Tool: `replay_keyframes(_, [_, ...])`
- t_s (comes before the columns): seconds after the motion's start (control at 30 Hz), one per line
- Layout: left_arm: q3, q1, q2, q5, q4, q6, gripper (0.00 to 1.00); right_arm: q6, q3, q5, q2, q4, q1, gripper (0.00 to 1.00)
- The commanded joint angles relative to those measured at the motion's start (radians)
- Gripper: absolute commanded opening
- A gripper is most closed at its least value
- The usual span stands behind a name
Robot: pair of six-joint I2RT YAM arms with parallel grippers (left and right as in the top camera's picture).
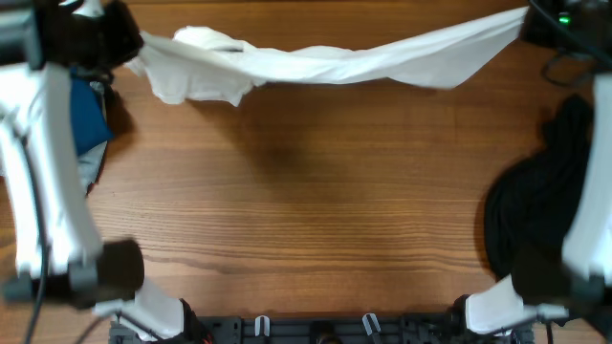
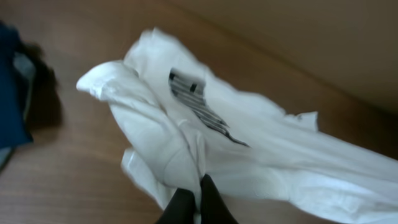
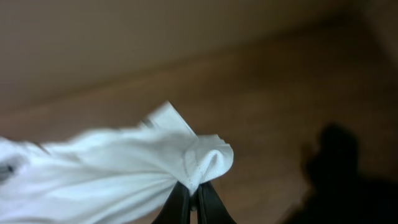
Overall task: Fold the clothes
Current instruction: 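Lift the T-shirt with both grippers and shake it out in the air, then lay the T-shirt flat on the table and release both grippers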
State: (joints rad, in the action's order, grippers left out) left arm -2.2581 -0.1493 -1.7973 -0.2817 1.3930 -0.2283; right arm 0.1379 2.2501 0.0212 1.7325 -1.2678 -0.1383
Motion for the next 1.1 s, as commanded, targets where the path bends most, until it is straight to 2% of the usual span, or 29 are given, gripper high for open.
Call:
replay_keyframes(0.0, [-0.008, 0.001, 0.185, 0.034, -0.04, 0.02, 0.04, 0.014, 0.014, -0.022, -0.145, 0.025, 0.004, 0.04])
replay_keyframes(0.13, [-0.008, 0.001, 0.336, 0.048, -0.071, 0.02, 0.04, -0.008, 0.014, -0.022, -0.268, 0.081, 0.004, 0.04])
replay_keyframes(0.3, [-0.008, 0.001, 0.401, 0.048, -0.148, 0.019, 0.04, -0.054, 0.014, -0.021, -0.304, 0.167, 0.004, 0.04])
replay_keyframes(0.43, [-0.007, 0.01, 0.323, 0.047, -0.224, 0.019, 0.04, -0.058, 0.014, -0.02, -0.204, 0.185, 0.004, 0.04])
replay_keyframes(0.63, [-0.007, 0.082, 0.016, 0.047, -0.276, 0.019, 0.04, -0.094, 0.014, 0.124, 0.139, 0.201, 0.004, 0.04])
replay_keyframes(0.67, [-0.007, 0.093, -0.045, 0.048, -0.32, 0.019, 0.04, -0.093, 0.014, 0.145, 0.197, 0.224, 0.004, 0.04])
replay_keyframes(0.73, [-0.007, 0.108, -0.197, 0.048, -0.52, -0.001, 0.04, -0.052, 0.014, 0.198, 0.325, 0.366, 0.008, 0.04])
replay_keyframes(0.77, [-0.007, 0.108, -0.253, 0.059, -0.64, -0.069, 0.04, 0.023, 0.014, 0.2, 0.358, 0.464, 0.013, 0.04])
replay_keyframes(0.83, [-0.007, 0.104, -0.307, 0.066, -0.823, -0.154, 0.04, 0.109, 0.017, 0.21, 0.36, 0.613, 0.016, 0.04])
replay_keyframes(0.9, [-0.014, 0.094, -0.305, 0.066, -1.025, -0.233, 0.04, 0.128, 0.058, 0.222, 0.326, 0.756, 0.017, 0.04])
replay_keyframes(0.97, [-0.076, 0.079, -0.288, 0.066, -1.139, -0.285, 0.04, 0.127, 0.096, 0.188, 0.283, 0.836, 0.017, 0.04])
replay_keyframes(1.07, [-0.223, 0.051, -0.268, 0.061, -1.14, -0.304, 0.04, 0.091, 0.14, 0.135, 0.211, 0.846, 0.015, 0.04])
